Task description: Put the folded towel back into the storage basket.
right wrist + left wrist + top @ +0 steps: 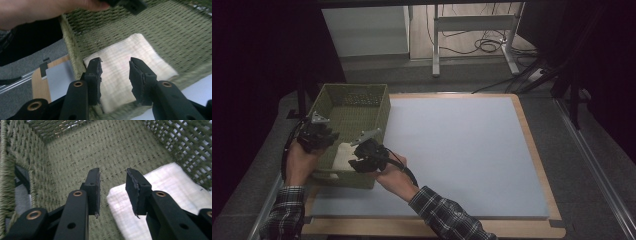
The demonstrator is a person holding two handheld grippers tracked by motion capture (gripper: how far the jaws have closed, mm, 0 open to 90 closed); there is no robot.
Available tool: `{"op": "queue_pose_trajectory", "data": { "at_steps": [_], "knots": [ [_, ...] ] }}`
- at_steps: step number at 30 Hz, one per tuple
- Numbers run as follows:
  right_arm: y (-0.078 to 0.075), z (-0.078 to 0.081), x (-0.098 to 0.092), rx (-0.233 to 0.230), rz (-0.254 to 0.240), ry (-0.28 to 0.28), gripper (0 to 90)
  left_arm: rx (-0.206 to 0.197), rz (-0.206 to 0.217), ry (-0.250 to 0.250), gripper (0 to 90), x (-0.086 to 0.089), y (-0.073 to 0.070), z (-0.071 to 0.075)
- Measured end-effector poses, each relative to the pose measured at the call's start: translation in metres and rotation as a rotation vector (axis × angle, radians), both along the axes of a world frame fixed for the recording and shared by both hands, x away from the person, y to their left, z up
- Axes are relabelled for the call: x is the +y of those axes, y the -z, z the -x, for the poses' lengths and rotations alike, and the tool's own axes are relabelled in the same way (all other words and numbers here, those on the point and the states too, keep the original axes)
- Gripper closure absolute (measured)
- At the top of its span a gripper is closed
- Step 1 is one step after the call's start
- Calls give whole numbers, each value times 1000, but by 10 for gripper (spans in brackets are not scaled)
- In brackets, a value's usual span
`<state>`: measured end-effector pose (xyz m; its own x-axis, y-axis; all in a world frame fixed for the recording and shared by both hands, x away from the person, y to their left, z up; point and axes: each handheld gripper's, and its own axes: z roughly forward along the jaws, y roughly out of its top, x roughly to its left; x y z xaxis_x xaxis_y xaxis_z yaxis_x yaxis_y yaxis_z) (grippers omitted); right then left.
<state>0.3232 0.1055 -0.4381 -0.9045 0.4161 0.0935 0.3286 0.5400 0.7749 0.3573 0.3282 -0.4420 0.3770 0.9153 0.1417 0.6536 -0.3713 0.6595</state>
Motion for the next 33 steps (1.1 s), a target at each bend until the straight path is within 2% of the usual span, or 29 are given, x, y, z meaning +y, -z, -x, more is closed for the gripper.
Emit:
{"op": "queue_pose_trajectory", "data": {
  "at_steps": [8,14,23,33],
  "knots": [
    [-8,-4,-11,-33,-11,0,548,-5,12,-10,548,-3,-2,-1],
    [-9,-5,-17,-54,-9,-10,498,-8,51,-19,492,-5,-6,-2],
    [-8,-8,-33,-75,2,-10,405,4,118,-29,341,-9,-7,-6],
    [-4,-12,-55,-86,8,-14,307,8,152,-33,214,-19,-10,-10]
  ]
}}
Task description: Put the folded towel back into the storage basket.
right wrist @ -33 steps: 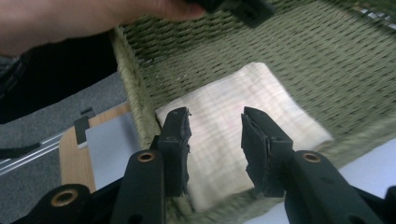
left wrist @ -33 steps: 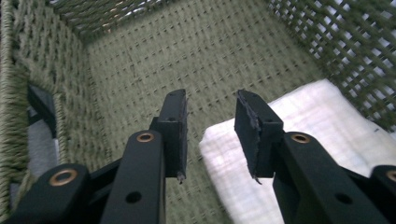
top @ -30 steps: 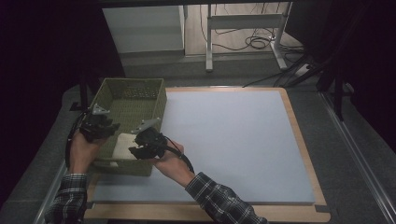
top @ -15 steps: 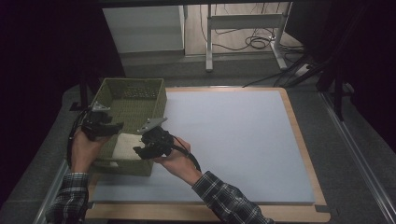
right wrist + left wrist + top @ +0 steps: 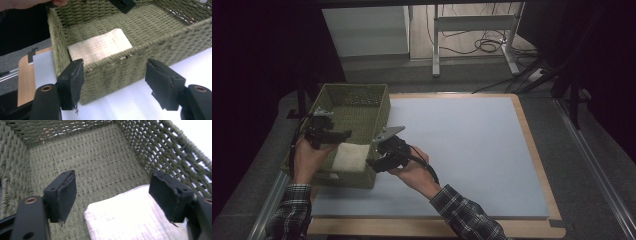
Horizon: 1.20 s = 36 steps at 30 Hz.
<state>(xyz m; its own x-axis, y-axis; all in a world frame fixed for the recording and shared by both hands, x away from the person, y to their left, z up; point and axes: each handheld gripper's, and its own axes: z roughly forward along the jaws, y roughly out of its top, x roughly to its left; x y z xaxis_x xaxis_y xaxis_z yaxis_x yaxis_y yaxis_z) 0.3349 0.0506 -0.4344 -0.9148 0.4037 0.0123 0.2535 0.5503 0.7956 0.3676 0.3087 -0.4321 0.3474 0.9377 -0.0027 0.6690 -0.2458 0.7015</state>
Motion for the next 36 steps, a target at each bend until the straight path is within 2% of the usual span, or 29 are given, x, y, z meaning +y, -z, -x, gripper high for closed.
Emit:
{"op": "queue_pose_trajectory", "data": {
  "at_steps": [8,12,21,31,36],
  "knots": [
    [4,-3,-19,-7,8,2,248,2,19,17,122,-14,-6,-3],
    [8,-5,-31,6,13,5,221,4,41,36,80,-23,-8,-5],
    [17,-9,-57,26,9,12,152,7,28,81,16,-48,-14,-9],
    [18,-7,-85,27,7,5,90,4,-34,141,0,-86,-22,-13],
    [20,-5,-101,28,13,8,74,12,-46,177,0,-107,-24,-16]
  ]
}}
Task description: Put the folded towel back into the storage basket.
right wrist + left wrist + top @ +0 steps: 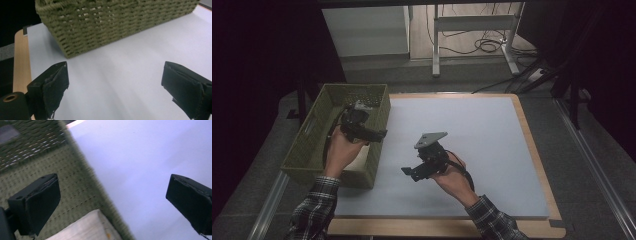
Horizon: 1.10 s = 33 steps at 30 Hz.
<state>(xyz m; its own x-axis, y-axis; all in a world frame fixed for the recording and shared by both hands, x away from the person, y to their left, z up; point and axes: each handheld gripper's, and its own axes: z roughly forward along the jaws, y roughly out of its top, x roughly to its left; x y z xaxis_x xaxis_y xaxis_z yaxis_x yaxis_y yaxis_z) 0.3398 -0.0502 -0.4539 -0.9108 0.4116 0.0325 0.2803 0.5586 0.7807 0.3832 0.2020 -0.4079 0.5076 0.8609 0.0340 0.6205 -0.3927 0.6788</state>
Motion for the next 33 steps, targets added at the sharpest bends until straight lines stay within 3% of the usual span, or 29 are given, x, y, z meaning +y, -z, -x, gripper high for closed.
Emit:
{"op": "queue_pose_trajectory", "data": {
  "at_steps": [17,19,25,33],
  "knots": [
    [8,1,-64,7,10,74,64,8,17,146,0,-75,8,-2],
    [9,3,-73,2,12,83,64,1,7,167,0,-84,9,1],
    [16,10,-103,-16,39,125,62,-21,41,203,0,-106,16,12],
    [26,16,-146,-15,35,187,60,-25,61,226,0,-119,40,30]
  ]
}}
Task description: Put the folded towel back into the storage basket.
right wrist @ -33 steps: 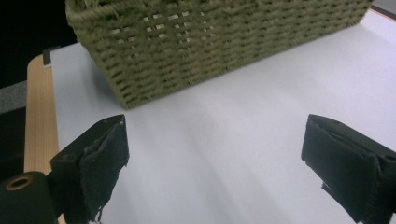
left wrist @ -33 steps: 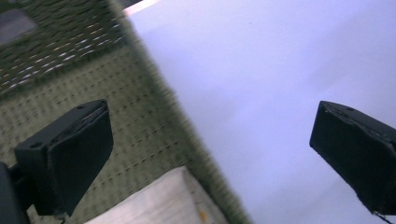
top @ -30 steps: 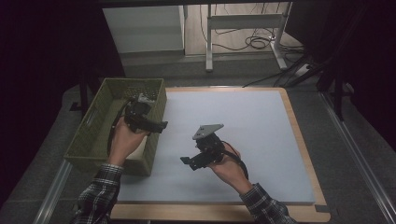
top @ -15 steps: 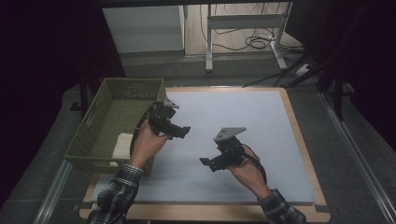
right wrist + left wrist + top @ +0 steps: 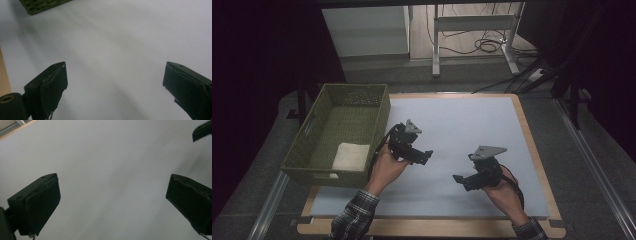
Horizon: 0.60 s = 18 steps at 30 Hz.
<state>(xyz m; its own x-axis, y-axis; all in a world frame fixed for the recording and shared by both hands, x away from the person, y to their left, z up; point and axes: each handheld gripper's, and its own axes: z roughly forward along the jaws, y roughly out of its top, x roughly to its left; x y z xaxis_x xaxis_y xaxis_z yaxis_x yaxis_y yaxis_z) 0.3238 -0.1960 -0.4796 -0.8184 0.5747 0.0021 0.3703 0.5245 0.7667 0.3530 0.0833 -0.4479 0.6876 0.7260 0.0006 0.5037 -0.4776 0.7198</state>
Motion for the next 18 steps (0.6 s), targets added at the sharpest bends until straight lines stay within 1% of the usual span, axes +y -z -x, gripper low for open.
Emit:
{"op": "queue_pose_trajectory", "data": {
  "at_steps": [3,5,9,14,18],
  "knots": [
    [3,1,-13,0,1,25,60,9,10,9,0,-1,13,10],
    [6,2,-23,0,-4,43,60,7,11,14,0,-2,21,17],
    [13,4,-38,4,1,77,60,18,8,19,0,0,36,29],
    [24,7,-51,9,12,105,60,40,0,9,0,3,56,42],
    [33,7,-61,18,34,128,60,44,-16,-6,0,8,69,49]
  ]
}}
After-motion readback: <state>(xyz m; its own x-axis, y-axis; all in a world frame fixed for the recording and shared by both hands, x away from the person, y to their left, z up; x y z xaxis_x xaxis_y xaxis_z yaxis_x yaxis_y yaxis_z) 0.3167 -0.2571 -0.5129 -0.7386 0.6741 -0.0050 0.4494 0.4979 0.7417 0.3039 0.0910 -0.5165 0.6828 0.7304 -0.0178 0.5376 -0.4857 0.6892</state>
